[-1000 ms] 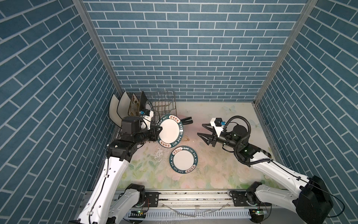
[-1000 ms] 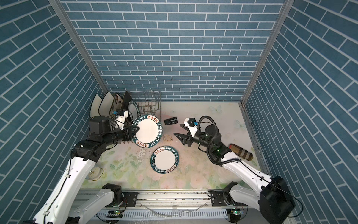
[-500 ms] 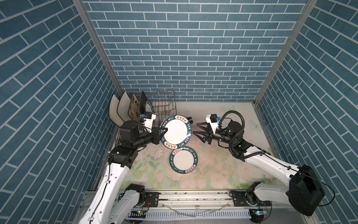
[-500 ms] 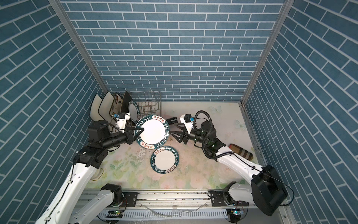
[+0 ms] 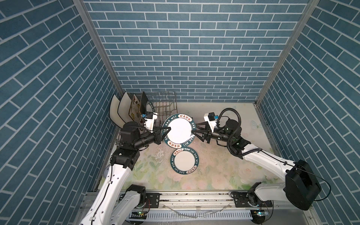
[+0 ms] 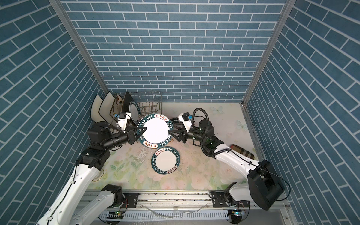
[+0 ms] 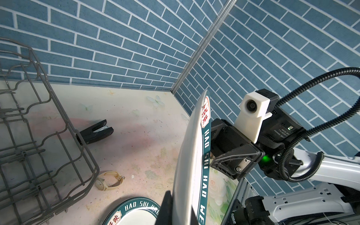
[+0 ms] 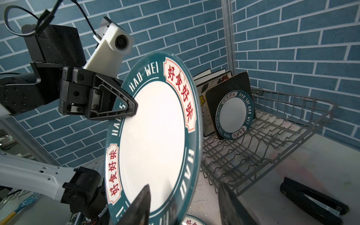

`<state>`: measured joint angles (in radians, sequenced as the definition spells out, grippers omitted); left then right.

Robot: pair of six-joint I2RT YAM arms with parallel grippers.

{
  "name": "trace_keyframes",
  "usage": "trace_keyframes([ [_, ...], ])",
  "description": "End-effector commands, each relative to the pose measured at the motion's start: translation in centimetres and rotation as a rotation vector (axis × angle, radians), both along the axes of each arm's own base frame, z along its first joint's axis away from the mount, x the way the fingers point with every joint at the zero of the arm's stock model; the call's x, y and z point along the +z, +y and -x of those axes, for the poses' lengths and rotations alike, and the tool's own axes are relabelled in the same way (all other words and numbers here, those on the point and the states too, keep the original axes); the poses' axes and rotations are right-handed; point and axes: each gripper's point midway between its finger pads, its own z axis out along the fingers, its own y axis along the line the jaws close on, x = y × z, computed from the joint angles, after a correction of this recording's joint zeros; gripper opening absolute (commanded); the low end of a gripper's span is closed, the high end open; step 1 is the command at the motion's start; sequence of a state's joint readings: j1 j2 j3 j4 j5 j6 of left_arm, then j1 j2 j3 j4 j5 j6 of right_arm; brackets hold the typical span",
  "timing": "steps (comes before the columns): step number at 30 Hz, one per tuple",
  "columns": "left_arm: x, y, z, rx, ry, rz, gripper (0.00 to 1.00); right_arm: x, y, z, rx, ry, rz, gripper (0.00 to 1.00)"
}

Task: Unload the plates from the dish rack
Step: Place a plate on the plates.

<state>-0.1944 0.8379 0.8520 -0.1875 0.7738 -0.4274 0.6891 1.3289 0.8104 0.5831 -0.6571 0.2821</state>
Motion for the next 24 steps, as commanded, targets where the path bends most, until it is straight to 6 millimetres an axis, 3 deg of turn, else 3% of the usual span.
trace_keyframes([
  [1, 1.5, -0.7, 0.2, -0.038, -0.064, 0.034, 0.0, 2.2, 0.6, 0.3, 0.037, -0.017, -0.042, 0.53],
  [16, -0.2, -1.8, -0.8, -0.058, -0.046, 0.027, 0.0, 2.0, 1.1, 0.1, 0.057, 0.039, -0.056, 0.24],
  [24, -2.7, -1.9, -2.3, -0.038, 0.007, 0.007, 0.14, 1.9, 1.1, -0.5, 0.022, 0.105, -0.082, 0.07],
])
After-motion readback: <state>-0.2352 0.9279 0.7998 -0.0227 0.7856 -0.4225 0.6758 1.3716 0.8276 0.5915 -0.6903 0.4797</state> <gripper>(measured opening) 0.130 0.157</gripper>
